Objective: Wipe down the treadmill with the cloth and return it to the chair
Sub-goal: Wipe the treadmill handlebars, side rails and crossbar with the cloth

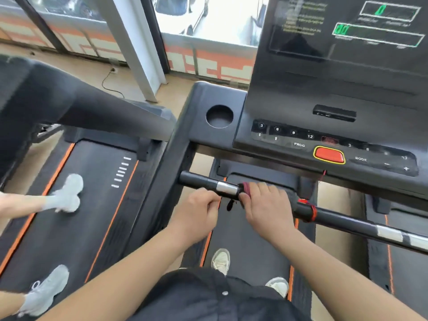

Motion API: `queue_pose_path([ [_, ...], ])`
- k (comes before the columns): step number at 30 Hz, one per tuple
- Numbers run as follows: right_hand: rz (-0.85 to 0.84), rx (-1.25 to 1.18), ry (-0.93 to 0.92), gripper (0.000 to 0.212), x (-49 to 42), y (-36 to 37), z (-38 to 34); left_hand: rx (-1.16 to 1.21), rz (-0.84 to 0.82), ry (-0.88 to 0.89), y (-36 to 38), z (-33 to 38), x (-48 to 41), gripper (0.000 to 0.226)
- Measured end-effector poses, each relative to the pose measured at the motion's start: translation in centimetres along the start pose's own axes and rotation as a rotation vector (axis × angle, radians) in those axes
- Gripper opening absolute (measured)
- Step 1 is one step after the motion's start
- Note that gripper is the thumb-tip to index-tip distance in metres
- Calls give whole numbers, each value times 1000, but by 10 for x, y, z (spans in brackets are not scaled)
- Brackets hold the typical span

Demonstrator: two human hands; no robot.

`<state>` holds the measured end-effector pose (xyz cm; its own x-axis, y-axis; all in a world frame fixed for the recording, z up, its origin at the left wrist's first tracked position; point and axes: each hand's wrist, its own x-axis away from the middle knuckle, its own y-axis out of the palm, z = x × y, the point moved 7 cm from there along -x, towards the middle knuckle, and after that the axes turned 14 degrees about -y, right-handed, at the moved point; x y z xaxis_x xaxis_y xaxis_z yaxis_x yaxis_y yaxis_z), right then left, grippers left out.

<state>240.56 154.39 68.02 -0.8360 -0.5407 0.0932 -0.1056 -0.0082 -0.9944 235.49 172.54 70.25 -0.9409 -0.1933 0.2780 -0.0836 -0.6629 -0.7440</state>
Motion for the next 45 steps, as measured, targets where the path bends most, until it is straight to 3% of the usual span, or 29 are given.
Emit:
queue_pose_path([
  [4, 47, -34, -78, 42, -37, -4, -50, 32, 99, -21, -31, -10, 1, 21],
  [8, 25, -108, -161, 55, -80, -9, -110, 38, 186, -54, -62, -24, 11, 21],
  [15, -20, -37, -374, 54, -87, -4, -96, 42, 193, -79, -66, -30, 11, 18],
  [20, 4, -17, -259, 35, -48, -6, -43, 44, 148, -86, -55, -34, 14, 17],
  [22, -39, 12, -180, 38, -43, -5, -34, 44, 141, -103, -58, -41, 17, 17],
  [31, -3, -156, -211, 41, -104, -8, -124, -27, 179, -66, -77, -40, 22, 27],
  [37, 108, -76, -362, 51, -67, -13, -78, 33, 118, -62, -55, -24, 16, 28],
  [42, 52, -94, -196, 45, -3, -11, 5, 80, -16, -71, -20, 4, 7, 27],
  [45, 69, -327, -125, 47, 32, -26, 40, 93, -85, -30, 4, 31, 7, 17],
])
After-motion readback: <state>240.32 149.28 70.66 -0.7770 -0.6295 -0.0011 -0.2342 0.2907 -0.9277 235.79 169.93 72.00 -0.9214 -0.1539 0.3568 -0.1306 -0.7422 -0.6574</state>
